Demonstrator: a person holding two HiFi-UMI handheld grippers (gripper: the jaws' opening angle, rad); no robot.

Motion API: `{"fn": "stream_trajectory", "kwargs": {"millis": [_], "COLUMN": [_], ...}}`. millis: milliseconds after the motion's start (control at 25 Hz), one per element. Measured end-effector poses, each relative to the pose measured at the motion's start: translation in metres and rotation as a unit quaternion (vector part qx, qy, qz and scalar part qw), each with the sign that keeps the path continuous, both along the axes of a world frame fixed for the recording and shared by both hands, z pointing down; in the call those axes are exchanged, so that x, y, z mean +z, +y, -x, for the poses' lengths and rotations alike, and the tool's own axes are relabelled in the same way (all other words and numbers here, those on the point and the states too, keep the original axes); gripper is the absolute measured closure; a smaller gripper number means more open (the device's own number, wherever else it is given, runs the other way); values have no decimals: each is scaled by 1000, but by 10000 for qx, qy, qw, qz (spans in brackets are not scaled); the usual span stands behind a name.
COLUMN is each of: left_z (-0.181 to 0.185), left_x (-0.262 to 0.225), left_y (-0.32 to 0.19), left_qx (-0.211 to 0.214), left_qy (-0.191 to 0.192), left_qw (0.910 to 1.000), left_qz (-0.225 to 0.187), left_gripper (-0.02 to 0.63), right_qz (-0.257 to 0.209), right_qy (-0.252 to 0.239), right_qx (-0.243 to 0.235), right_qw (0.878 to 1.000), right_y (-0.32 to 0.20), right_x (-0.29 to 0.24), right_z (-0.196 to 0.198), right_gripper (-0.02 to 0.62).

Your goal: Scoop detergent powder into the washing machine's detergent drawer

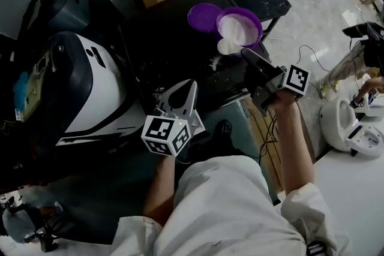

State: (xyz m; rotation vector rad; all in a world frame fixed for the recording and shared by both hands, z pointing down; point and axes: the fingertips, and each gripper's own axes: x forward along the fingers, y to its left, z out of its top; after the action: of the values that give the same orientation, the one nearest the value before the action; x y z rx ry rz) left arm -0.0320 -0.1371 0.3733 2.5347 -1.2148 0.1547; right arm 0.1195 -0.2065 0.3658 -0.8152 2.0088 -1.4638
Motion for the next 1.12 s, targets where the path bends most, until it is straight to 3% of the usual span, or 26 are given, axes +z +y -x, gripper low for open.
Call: {"fn": "stream_trajectory", "kwargs": {"millis": [520, 1120], "left_z": [56, 98], "left_x": [14, 32], "left_y": [33, 71], "left_qx": [-180, -365], "left_qy": [22, 123], "left_qw": [9997, 9988], "left_qz": [152, 303], "left_gripper": [588, 588], "right_qz": [120, 278], "right_qy": [-74, 411], "right_qx": [-302, -706], "right_qw": [9994, 9963], "right_y": [55, 112], "right_x": [20, 53], "right_z": [57, 109], "right_gripper": [584, 584]}}
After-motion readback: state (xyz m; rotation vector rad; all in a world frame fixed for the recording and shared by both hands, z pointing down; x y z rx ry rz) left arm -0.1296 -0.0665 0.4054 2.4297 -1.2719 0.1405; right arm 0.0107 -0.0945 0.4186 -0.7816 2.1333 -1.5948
